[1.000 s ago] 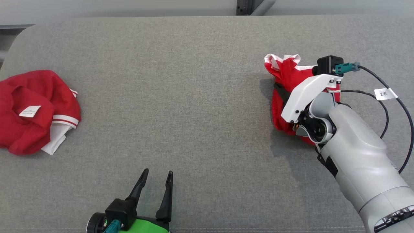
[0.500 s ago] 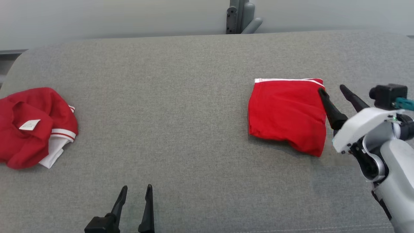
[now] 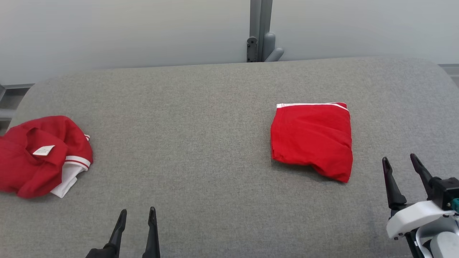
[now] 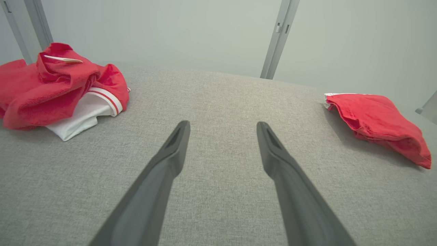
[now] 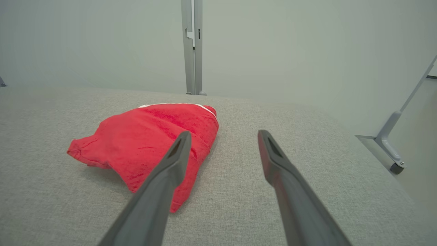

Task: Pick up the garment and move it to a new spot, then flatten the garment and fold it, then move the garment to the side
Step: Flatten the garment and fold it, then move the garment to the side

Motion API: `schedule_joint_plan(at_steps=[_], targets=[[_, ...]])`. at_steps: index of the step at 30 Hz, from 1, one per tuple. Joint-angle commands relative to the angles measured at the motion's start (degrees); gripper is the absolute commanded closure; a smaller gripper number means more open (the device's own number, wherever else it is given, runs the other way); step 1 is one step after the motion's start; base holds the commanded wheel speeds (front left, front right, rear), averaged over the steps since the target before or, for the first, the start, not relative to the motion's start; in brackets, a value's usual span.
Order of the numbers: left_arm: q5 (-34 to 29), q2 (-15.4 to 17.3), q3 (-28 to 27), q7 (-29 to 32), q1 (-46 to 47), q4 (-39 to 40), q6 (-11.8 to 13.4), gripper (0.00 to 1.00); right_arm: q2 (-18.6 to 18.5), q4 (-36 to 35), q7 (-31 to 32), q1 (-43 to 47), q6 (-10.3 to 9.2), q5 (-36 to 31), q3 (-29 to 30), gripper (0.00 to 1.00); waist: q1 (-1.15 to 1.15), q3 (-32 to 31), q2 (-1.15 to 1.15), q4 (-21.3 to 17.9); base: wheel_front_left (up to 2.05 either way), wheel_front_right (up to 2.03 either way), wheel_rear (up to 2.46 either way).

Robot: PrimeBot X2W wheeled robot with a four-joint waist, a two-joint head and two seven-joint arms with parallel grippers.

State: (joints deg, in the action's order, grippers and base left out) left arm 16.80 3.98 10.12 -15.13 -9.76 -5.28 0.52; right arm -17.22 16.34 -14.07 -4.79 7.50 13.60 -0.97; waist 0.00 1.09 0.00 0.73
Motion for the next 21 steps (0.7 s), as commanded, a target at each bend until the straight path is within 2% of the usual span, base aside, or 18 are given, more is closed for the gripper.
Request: schedule_joint_plan(at_steps=[1,11,21], targets=[[-1.49,-0.24,-0.58,-0.01,-1.11,0.02,-0.52,0.0,1.19,0.35,-0.76,1.3,-0.02,-1.24,0.86,0.0,0.0,-1.31,0.0,0.76,0.0,0.0,0.0],[-4.35,-0.74,-5.18,-0.01,-2.02,-2.38,-3.4,0.0,8.93,-1.47,-1.16,7.47,-0.03,-7.11,7.46,0.0,0.0,-2.49,0.0,2.79,0.0,0.0,0.0],[-5.46,-1.0,-7.08,-0.01,-1.52,-2.49,-4.86,0.0,10.81,-1.64,-1.18,7.06,-0.03,-8.95,9.45,0.0,0.0,-1.85,0.0,3.16,0.0,0.0,0.0]])
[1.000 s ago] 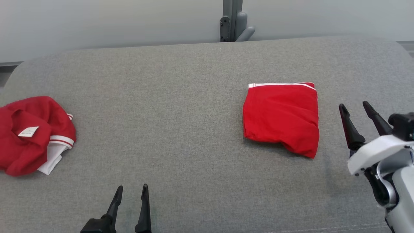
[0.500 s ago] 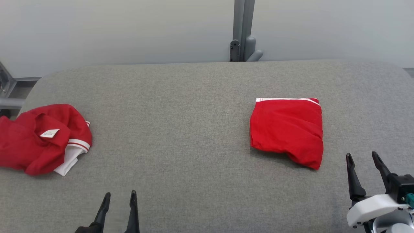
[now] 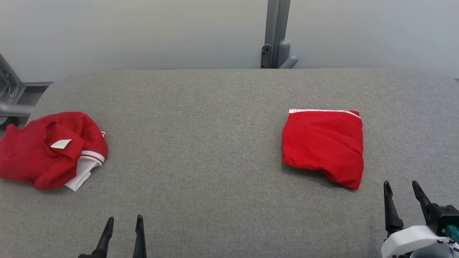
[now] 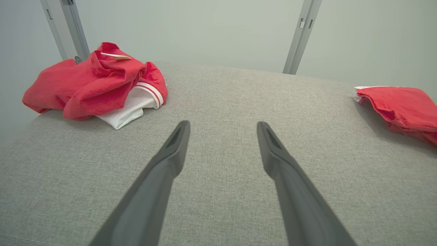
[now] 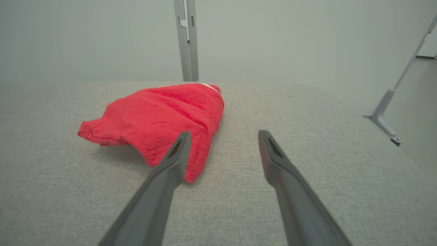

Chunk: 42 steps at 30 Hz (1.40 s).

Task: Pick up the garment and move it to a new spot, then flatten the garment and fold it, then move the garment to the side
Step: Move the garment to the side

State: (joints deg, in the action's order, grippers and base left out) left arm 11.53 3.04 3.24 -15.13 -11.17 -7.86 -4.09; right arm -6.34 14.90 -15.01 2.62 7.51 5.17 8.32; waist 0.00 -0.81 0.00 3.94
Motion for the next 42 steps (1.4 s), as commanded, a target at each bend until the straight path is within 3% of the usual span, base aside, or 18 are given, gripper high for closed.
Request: schedule_joint_plan(at_steps=[1,6,9,15,17,21,27,36,37,38,40,42], targets=[[-0.2,-0.08,-0.24,-0.01,-0.18,0.06,-0.35,0.0,-0.07,-0.2,-0.23,-0.55,-0.04,-0.53,0.16,0.0,0.0,0.08,0.0,-0.08,0.0,0.0,0.0],[-0.06,-0.12,-0.27,-0.01,-0.29,0.01,-0.66,0.0,0.63,1.83,-0.2,-1.82,-0.04,3.81,-0.52,0.0,0.0,0.16,0.0,-0.09,0.0,0.0,0.0],[0.58,-0.12,0.01,-0.01,-0.31,0.05,-0.35,0.0,-1.8,4.27,1.97,-6.0,-0.07,8.89,-2.79,0.0,0.0,0.86,0.0,-0.19,0.0,0.0,0.0],[0.8,-0.1,1.4,-0.01,2.21,-0.81,-0.24,0.0,-5.04,7.91,22.31,-17.33,-0.04,16.47,-3.26,0.0,0.0,5.29,0.0,-0.04,0.0,0.0,0.0],[0.58,-0.11,1.83,-0.01,2.91,-1.31,-0.18,0.0,-4.38,9.71,28.72,-21.31,-0.04,18.45,-1.85,0.0,0.0,6.62,0.0,0.34,0.0,0.0,0.0],[0.16,-0.09,2.45,-0.01,4.66,-2.25,0.43,0.0,-3.38,13.67,35.23,-26.68,-0.03,16.37,-0.29,0.0,0.0,8.89,0.0,1.19,0.0,0.0,0.0],[0.06,-0.09,3.1,-0.01,6.22,-3.01,1.26,0.0,0.02,21.49,34.41,-31.67,-0.02,12.54,4.3,0.0,0.0,10.25,0.0,2.58,0.0,0.0,0.0],[-0.08,-0.08,3.01,-0.01,6.61,-2.93,1.8,0.0,1.83,29.62,31.77,-35.18,-0.03,9.66,8.68,0.0,0.0,11.0,0.0,2.54,0.0,0.0,0.0],[-0.15,-0.08,3.02,-0.01,6.69,-2.9,1.86,0.0,1.85,30.2,31.57,-35.53,-0.03,9.65,9.0,0.54,0.0,11.01,0.0,2.36,0.0,0.0,0.0],[-0.2,-0.08,2.99,-0.01,6.79,-2.83,1.85,0.0,1.91,30.78,31.37,-35.81,-0.03,9.42,9.04,0.64,0.0,11.01,0.0,2.12,0.0,0.0,0.0],[-0.28,-0.08,2.89,-0.01,6.91,-2.76,1.75,0.0,1.95,31.64,30.84,-36.37,-0.03,9.57,9.15,1.0,0.0,11.04,0.0,1.63,0.0,0.0,0.0],[-0.32,-0.08,2.89,-0.01,7.02,-2.72,1.69,0.0,1.96,32.26,30.46,-37.01,-0.03,10.41,9.0,1.0,0.0,11.08,0.0,1.1,0.0,0.0,0.0]])
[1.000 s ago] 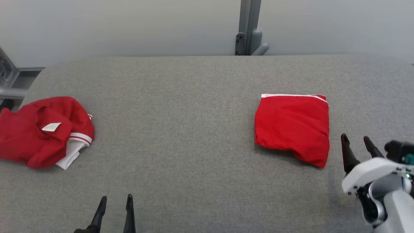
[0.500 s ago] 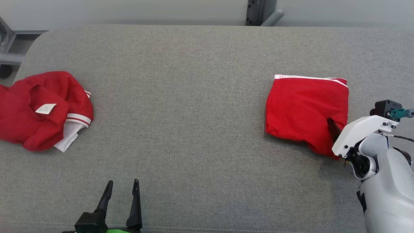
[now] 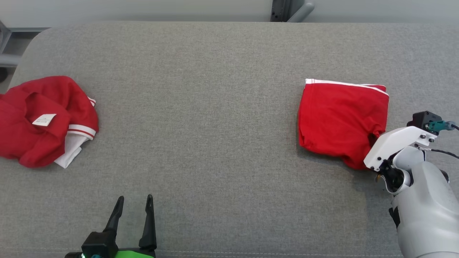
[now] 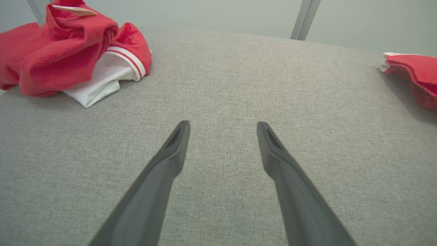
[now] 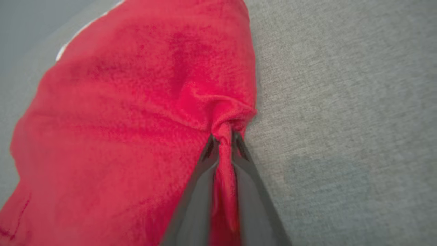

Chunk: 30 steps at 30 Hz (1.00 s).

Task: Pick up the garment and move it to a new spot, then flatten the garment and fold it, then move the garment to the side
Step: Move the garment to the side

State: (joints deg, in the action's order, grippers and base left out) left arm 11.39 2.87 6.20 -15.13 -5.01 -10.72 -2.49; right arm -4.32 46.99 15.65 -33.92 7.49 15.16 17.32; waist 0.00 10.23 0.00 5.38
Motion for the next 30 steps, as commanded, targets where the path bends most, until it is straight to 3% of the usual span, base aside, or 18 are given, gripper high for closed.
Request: schedule_joint_plan(at_steps=[1,11,18,23,30], targets=[[-0.2,0.08,-0.16,-0.01,0.91,0.21,0.1,0.0,-0.33,0.23,-0.62,-0.85,0.0,0.7,-0.08,1.0,0.0,0.18,0.0,-0.64,0.0,0.0,0.0],[-0.42,0.08,-0.81,-0.01,2.18,0.78,-0.47,0.0,-7.53,-2.45,-0.73,-5.89,0.0,2.17,-4.42,1.0,0.0,2.58,0.0,-3.68,0.0,0.0,0.0],[-1.13,0.08,-1.34,-0.01,4.44,2.27,-1.26,0.0,-12.53,-3.3,-0.78,-11.1,0.0,-0.03,-7.81,1.0,0.0,7.52,0.0,-8.4,0.0,0.0,0.0],[-2.51,0.2,-0.89,-0.01,7.43,3.14,-2.32,0.0,-16.21,-1.94,-3.91,-15.26,-0.03,-3.09,-8.39,1.0,0.0,12.19,0.0,-10.58,0.0,0.0,0.0],[-3.4,0.88,-1.2,-0.01,9.93,3.65,-3.08,0.0,-20.47,2.82,-9.38,-17.83,-0.03,-8.1,-5.84,1.0,0.0,16.55,0.0,-10.54,0.0,0.0,0.0]])
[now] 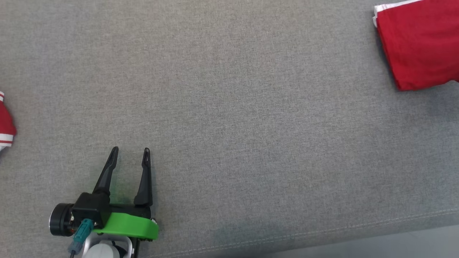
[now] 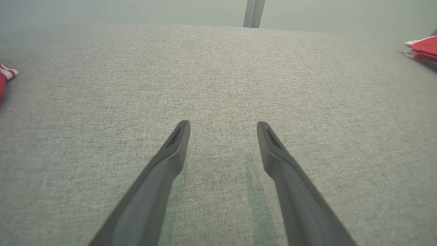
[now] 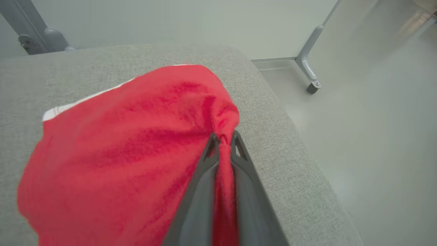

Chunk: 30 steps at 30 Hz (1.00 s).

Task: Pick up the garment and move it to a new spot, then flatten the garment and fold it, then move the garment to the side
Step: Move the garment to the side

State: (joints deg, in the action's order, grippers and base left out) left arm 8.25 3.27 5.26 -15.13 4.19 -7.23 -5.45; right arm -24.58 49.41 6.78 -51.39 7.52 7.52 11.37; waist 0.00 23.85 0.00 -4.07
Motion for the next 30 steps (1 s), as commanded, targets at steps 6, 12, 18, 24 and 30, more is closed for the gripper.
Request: schedule_joint_plan(at_steps=[6,12,18,24,30], targets=[[-0.87,0.78,-0.79,-0.01,0.18,0.1,-0.36,0.0,-2.73,4.15,-5.22,-0.93,-0.07,-4.92,1.76,1.0,0.0,3.92,0.0,-0.71,0.0,0.0,0.0],[-1.17,0.76,-1.45,-0.01,-0.49,0.33,-0.3,0.0,-3.89,7.73,-9.42,-1.26,-0.07,-11.56,5.54,0.0,0.0,3.45,0.0,-1.02,0.0,0.0,0.0],[-0.86,0.54,-1.96,-0.01,-2.25,-0.24,-0.07,0.0,-2.84,6.7,-13.5,-1.56,-0.07,-18.77,7.89,0.0,0.0,-0.8,0.0,-1.82,0.0,0.0,0.0],[0.58,0.04,-1.91,-0.01,-5.31,-0.66,0.59,0.0,0.22,3.22,-19.36,1.0,-0.08,-18.75,4.87,0.0,0.0,-9.14,0.0,-1.35,0.0,0.0,0.0],[2.13,-0.19,-2.81,-0.01,-11.29,-0.22,2.42,0.0,4.65,-4.79,-21.69,10.73,-0.08,-12.48,-1.83,0.0,0.0,-18.91,0.0,0.12,0.0,0.0,0.0]])
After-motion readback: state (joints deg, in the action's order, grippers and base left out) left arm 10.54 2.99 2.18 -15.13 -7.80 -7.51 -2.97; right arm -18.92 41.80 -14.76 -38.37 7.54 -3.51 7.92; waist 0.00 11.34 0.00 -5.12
